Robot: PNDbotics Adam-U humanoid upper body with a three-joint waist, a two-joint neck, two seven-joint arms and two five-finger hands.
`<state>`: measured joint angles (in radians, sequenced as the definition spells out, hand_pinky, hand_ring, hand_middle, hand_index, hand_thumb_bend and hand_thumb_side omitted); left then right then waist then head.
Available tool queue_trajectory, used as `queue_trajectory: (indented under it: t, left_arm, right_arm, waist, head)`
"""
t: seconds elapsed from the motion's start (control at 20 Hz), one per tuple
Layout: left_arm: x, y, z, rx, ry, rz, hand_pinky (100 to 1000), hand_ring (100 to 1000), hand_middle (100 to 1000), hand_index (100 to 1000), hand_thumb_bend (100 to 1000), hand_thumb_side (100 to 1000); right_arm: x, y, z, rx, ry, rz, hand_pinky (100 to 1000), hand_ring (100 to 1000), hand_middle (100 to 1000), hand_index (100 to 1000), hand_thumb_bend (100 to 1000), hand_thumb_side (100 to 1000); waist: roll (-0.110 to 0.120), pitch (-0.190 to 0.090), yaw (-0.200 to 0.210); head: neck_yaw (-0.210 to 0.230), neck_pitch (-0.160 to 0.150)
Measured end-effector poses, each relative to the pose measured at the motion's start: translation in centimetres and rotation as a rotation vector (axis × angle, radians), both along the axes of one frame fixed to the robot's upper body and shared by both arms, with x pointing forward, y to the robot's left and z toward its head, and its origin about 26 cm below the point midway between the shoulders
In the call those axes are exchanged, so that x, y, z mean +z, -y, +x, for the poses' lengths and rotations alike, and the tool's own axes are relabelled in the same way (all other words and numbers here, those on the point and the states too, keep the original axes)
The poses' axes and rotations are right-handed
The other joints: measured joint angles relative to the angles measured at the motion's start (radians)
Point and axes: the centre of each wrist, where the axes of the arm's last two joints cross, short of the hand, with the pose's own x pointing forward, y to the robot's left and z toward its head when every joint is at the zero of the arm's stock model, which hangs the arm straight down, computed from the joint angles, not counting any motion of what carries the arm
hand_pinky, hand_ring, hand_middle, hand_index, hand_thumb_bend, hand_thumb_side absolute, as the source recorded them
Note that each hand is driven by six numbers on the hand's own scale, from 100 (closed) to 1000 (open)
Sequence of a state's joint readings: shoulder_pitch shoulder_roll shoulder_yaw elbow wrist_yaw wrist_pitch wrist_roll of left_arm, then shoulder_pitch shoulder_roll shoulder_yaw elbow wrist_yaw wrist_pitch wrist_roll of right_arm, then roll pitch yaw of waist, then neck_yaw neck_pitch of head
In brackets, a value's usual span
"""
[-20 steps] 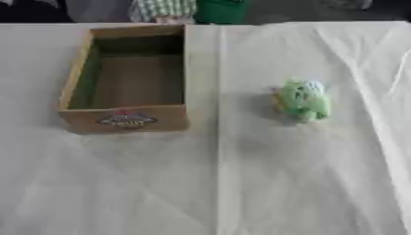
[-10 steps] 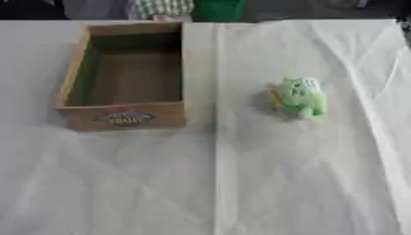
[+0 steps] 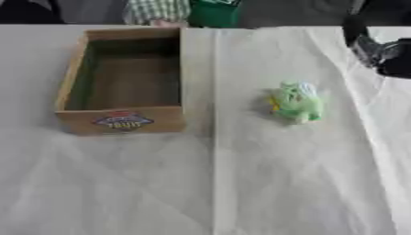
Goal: Pick up objects on the table and place them in the box.
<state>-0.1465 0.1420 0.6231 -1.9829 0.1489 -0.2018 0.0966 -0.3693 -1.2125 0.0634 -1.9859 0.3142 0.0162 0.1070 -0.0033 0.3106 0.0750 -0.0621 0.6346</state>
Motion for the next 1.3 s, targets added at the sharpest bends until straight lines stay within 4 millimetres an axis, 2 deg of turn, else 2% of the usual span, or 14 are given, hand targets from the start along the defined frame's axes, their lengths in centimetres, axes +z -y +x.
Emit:
queue_trajectory:
  t: [0.2, 0.25, 0.5, 0.65, 0.8, 1.15, 1.3]
  left_arm:
    - [0.0, 0.1, 0.1, -0.007, -0.002, 0.003, 764, 513, 534, 731, 100, 652]
    - [0.0, 0.1, 0.0, -0.007, -0.003, 0.004, 764, 513, 534, 731, 100, 652]
    - [-0.1, 0.1, 0.0, -0.010, -0.006, 0.006, 764, 513, 534, 730, 100, 653]
    - [-0.1, 0.1, 0.0, -0.011, -0.007, 0.007, 765, 514, 535, 729, 100, 654]
    - [-0.1, 0.1, 0.0, -0.014, -0.009, 0.009, 765, 514, 535, 728, 100, 654]
    - [-0.1, 0.1, 0.0, -0.021, -0.012, 0.013, 764, 515, 534, 724, 100, 653]
    - [-0.1, 0.2, 0.1, -0.028, -0.012, 0.015, 764, 515, 534, 722, 100, 654]
  right_arm:
    - [-0.1, -0.2, 0.0, -0.036, -0.074, -0.070, 819, 821, 823, 859, 374, 723]
    - [-0.2, -0.2, 0.1, -0.041, -0.094, -0.084, 824, 824, 820, 862, 425, 670]
    - [-0.4, -0.3, 0.1, -0.051, -0.180, -0.141, 841, 839, 818, 903, 510, 498]
    - [-0.6, -0.4, 0.1, -0.054, -0.225, -0.159, 869, 887, 832, 954, 511, 443]
    - [-0.8, -0.5, 0.2, -0.057, -0.287, -0.157, 867, 886, 831, 1000, 498, 418]
    - [-0.9, -1.1, 0.6, -0.090, -0.434, -0.113, 860, 865, 788, 1000, 504, 344]
    - [-0.8, -1.1, 1.1, -0.109, -0.485, -0.094, 859, 863, 811, 1000, 514, 337]
  waist:
    - [-0.001, 0.000, 0.001]
    - [-0.001, 0.000, 0.002]
    - [-0.001, 0.000, 0.004]
    - [0.000, 0.000, 0.007]
    - [0.000, 0.000, 0.009]
    - [-0.002, 0.000, 0.019]
    - [-0.003, 0.000, 0.024]
  head:
    - [-0.002, -0.004]
    - [-0.002, -0.004]
    - [-0.002, -0.009]
    - [-0.003, -0.012]
    - [-0.004, -0.012]
    - [-0.012, -0.012]
    - [-0.015, -0.012]
